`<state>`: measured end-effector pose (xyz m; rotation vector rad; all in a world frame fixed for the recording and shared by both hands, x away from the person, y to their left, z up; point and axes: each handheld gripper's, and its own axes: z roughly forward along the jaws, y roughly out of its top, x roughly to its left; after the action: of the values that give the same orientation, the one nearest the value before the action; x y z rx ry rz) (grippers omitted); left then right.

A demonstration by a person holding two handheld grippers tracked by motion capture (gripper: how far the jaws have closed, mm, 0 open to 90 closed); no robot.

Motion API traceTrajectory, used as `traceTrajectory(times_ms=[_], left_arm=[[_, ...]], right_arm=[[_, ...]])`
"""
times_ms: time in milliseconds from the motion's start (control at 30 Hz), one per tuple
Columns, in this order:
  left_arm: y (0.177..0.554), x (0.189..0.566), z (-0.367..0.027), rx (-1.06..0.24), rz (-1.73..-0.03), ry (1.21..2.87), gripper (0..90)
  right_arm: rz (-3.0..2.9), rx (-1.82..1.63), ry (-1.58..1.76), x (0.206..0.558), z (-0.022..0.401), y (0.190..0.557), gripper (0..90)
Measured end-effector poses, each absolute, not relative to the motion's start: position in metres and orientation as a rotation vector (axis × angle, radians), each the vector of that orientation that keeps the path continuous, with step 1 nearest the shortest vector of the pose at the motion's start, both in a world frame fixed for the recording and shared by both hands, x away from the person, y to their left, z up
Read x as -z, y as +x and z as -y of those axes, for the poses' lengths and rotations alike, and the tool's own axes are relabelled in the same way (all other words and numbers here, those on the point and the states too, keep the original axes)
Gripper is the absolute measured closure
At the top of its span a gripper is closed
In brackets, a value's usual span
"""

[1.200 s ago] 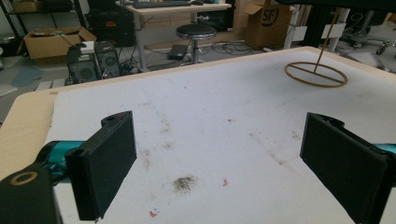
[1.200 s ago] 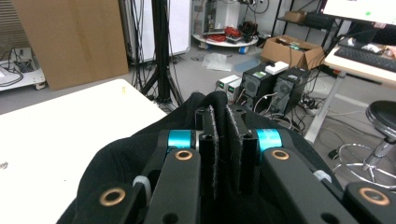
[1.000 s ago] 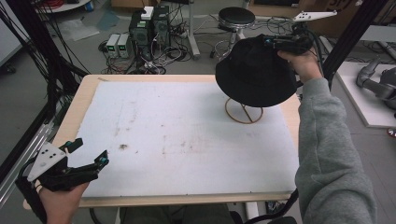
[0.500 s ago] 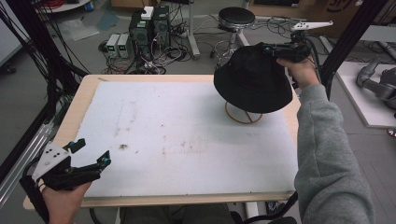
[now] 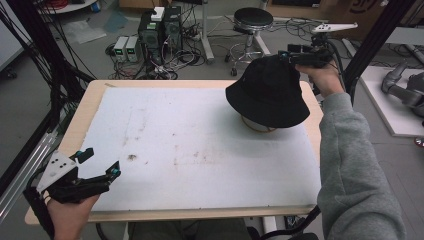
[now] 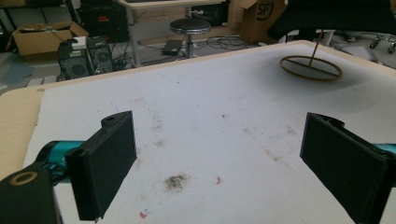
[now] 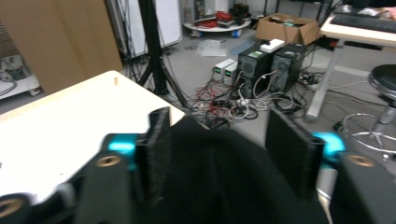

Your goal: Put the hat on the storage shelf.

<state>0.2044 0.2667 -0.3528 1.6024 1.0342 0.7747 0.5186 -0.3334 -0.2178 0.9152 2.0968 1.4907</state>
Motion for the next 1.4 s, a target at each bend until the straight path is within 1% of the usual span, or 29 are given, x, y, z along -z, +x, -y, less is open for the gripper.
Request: traceTrajectory(times_ms=[33, 67, 133, 167, 200, 367, 533, 633, 667, 767, 867, 933, 967, 1000, 1067, 1133, 1400], left_arm=[[0.205, 0.353, -0.266, -0.774, -1.034, 1.604, 11.0], [0.205, 0.352, -0.266, -0.771, -1.030, 1.605, 11.0], [0.205, 0.352, -0.265, -0.770, -1.025, 1.603, 11.0], [0.205, 0.352, -0.264, -0.769, -1.022, 1.605, 11.0], [0.206, 0.352, -0.264, -0.768, -1.022, 1.604, 11.0], [0.207, 0.351, -0.261, -0.765, -1.010, 1.611, 11.0], [0.211, 0.352, -0.259, -0.760, -1.005, 1.616, 11.0], [0.214, 0.352, -0.257, -0.769, -1.001, 1.622, 11.0], [0.215, 0.351, -0.257, -0.767, -0.999, 1.623, 11.0], [0.217, 0.351, -0.255, -0.759, -0.991, 1.621, 11.0], [0.221, 0.351, -0.253, -0.746, -0.980, 1.616, 11.0], [0.222, 0.350, -0.253, -0.751, -0.982, 1.619, 11.0], [0.223, 0.350, -0.252, -0.756, -0.984, 1.620, 11.0], [0.224, 0.350, -0.251, -0.757, -0.980, 1.621, 11.0], [0.227, 0.349, -0.249, -0.748, -0.975, 1.612, 11.0], [0.230, 0.349, -0.248, -0.742, -0.965, 1.611, 11.0], [0.244, 0.350, -0.238, -0.733, -0.949, 1.630, 11.1]], right_arm=[[-2.097, -1.492, 0.930, 0.217, 0.334, 0.518, 31.2], [-2.097, -1.492, 0.930, 0.217, 0.334, 0.518, 31.2], [-2.088, -1.490, 0.960, 0.216, 0.336, 0.516, 20.7], [-2.073, -1.487, 0.984, 0.215, 0.337, 0.514, 12.1], [-2.068, -1.486, 1.002, 0.214, 0.338, 0.512, 11.3], [-2.017, -1.455, 1.011, 0.210, 0.337, 0.501, 11.2], [-1.975, -1.432, 0.982, 0.200, 0.332, 0.480, 11.2], [-1.966, -1.422, 0.973, 0.200, 0.330, 0.474, 11.2], [-1.947, -1.434, 0.957, 0.203, 0.330, 0.467, 11.2], [-1.949, -1.447, 0.978, 0.209, 0.330, 0.461, 11.2], [-1.957, -1.372, 1.062, 0.219, 0.329, 0.451, 11.2], [-1.938, -1.380, 1.067, 0.221, 0.330, 0.447, 11.2], [-1.910, -1.429, 1.025, 0.228, 0.332, 0.437, 11.2], [-1.910, -1.429, 1.025, 0.228, 0.332, 0.437, 11.2], [-1.865, -1.460, 1.009, 0.240, 0.333, 0.421, 11.2], [-1.868, -1.451, 1.025, 0.246, 0.335, 0.414, 11.2], [-1.823, -1.469, 1.066, 0.267, 0.343, 0.394, 11.2]])
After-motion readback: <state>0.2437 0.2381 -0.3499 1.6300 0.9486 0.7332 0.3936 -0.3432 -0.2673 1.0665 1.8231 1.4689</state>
